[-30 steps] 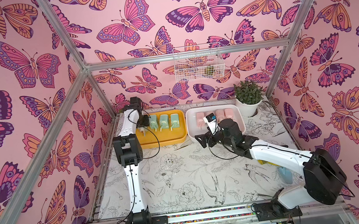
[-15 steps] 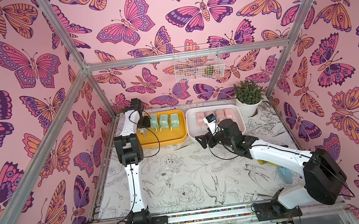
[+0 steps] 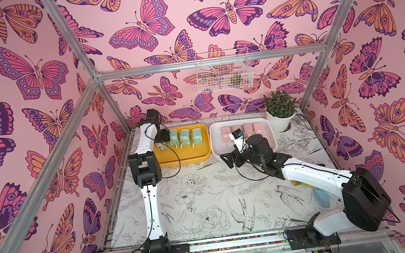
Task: Place the pencil sharpeners by color into the storage box
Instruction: Place the pencil sharpener in the storage box, then reset both arms
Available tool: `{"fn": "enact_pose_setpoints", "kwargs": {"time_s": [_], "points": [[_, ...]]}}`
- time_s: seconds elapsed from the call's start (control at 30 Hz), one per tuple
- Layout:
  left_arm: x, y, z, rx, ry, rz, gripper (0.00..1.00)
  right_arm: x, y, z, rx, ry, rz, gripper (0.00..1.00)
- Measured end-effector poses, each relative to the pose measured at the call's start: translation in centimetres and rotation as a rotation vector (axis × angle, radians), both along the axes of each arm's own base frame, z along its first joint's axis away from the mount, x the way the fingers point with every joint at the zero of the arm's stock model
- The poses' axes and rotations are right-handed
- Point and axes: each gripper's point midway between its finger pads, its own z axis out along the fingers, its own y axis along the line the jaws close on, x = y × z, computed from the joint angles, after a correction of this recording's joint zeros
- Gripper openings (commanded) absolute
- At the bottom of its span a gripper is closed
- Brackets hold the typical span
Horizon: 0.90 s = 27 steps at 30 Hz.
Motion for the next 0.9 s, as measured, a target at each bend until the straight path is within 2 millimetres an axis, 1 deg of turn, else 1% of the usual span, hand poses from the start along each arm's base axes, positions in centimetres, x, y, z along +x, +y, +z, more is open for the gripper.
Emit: {"fn": "enact_pose_setpoints", "kwargs": {"time_s": [0.27,0.47,0.57,0.67,0.73,0.83,0.9], "points": [[0.0,-0.1,0.7,-0.010,-0.012,0.007,0.81,-0.1,0.1,0.0,0.002,0.001,0.004,0.99],[0.1,-0.1,2.0,-0.009,-0.034,0.008,0.83,-0.1,0.1,0.0,0.002,0.002,0.007,0.99],[-0.1,-0.1,3.0,-0.009,-0.045,0.008,0.88,-0.1,0.1,0.0,0.004,0.003,0.009,0.99],[-0.3,-0.3,4.6,-0.017,-0.069,0.007,0.99,-0.1,0.1,0.0,0.005,0.005,0.008,0.99],[-0.4,-0.7,6.3,-0.030,-0.097,-0.004,1.00,-0.1,0.1,0.0,0.005,0.005,0.006,0.99],[-0.7,-1.5,9.8,-0.059,-0.158,-0.022,1.00,0.1,-0.1,0.1,0.003,0.000,-0.006,0.99],[-1.2,-2.0,12.6,-0.080,-0.209,-0.028,1.00,0.1,-0.4,0.3,0.000,-0.010,-0.023,0.99]]}}
